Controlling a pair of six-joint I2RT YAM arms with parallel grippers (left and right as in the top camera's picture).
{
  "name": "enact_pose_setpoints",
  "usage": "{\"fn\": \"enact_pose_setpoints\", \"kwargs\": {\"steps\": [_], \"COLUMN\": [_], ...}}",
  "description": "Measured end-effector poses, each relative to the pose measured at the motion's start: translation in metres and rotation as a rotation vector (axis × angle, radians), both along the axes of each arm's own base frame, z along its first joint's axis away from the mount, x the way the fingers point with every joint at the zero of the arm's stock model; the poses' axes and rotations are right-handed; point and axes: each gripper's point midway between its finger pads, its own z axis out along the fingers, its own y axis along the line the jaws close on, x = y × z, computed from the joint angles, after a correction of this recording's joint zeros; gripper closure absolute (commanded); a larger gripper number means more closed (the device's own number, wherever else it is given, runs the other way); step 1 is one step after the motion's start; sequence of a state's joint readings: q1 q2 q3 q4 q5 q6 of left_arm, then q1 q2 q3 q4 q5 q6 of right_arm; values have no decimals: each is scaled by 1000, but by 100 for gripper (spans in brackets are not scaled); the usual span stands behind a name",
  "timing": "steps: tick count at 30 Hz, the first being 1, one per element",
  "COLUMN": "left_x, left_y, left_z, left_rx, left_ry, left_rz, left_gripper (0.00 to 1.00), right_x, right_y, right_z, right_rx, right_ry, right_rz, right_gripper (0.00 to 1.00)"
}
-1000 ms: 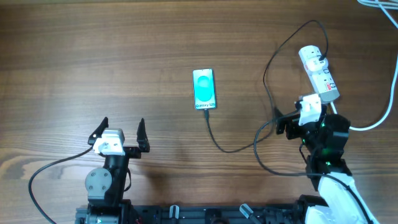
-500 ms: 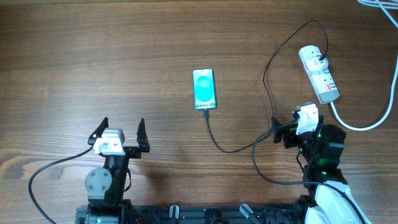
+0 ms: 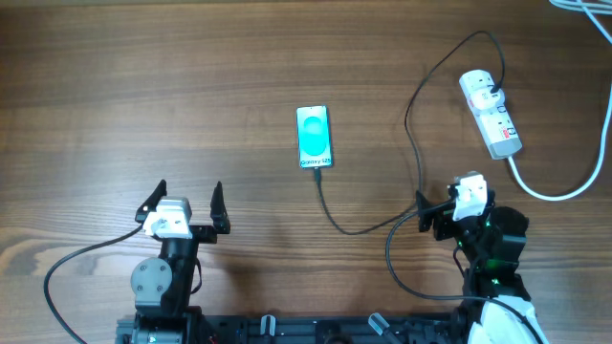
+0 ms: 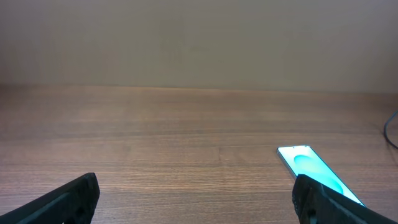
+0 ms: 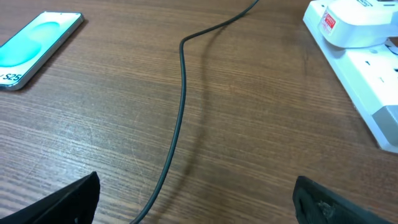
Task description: Plug charger to phone and switch on socket
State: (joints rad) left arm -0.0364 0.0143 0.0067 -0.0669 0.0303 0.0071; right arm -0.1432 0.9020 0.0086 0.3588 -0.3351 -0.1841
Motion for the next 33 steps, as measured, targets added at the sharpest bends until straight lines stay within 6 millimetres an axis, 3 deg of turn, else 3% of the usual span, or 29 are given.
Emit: {"fn": "enact_pose_setpoints", "kwargs": {"steps": [17,28,33], "left_x": [0,0,0], "left_y": [0,0,0], "left_z": [0,0,0], "left_rx": [0,0,0], "left_ry": [0,0,0], "left_rz": [0,0,0], "left_gripper": [0,0,0], "right_x": [-9,-16,-14], "right_y": [2,3,3], "right_z": [19,21,41], "right_rx": [-5,-6,-19], "right_ry": [-55,-54,-145], "right_rz": [4,4,5], "right_gripper": [0,0,0]}}
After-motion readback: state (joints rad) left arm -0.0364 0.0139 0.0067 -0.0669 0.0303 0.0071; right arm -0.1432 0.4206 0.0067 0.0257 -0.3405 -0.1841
